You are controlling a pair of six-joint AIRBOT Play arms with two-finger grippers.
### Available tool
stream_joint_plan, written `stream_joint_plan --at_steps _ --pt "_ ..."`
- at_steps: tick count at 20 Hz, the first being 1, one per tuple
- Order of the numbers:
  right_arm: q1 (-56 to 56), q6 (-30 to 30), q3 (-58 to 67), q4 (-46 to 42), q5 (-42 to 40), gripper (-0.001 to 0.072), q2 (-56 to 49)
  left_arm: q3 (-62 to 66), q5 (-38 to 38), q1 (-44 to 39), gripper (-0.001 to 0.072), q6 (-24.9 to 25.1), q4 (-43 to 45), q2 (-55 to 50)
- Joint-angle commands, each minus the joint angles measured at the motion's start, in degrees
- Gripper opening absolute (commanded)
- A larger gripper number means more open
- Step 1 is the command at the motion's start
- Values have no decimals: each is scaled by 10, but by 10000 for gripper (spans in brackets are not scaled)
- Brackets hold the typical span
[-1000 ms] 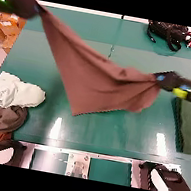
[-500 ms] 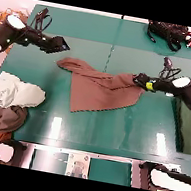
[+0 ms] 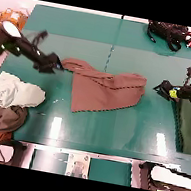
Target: Fold the shirts.
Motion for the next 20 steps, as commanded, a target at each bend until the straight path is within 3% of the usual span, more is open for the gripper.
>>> stream_joint_plan --at_steps 1,6,12,13,14,15,16,17,18,19,20 --pt "-8 -12 -14 7 3 376 -25 -122 37 -68 599 -16 10 25" --pt "27 -57 -13 80 -19 374 -70 -216 118 -167 599 -38 -1 24" --pt "46 -72 -4 101 -30 352 -101 -233 216 -219 597 -48 -44 24" --pt "46 -76 -4 107 -32 352 -102 -233 226 -219 505 -45 -62 24" --pt "46 -76 -4 107 -33 329 -101 -233 227 -219 286 -39 -73 24" --pt "46 -84 -4 107 -35 252 -102 -231 222 -219 95 -35 -75 24" --pt "46 -87 -4 107 -36 219 -102 -231 217 -218 19 -28 -76 25" --pt "46 -87 -4 107 -37 201 -102 -228 210 -218 18 -27 -73 25" --pt "46 -88 -3 107 -38 72 -101 -221 204 -218 18 -26 -67 25" --pt "46 -103 -3 112 -40 23 -101 -207 195 -218 18 -27 -56 25" --pt "43 -115 -1 118 -38 24 -101 -187 186 -218 17 -29 -39 26"
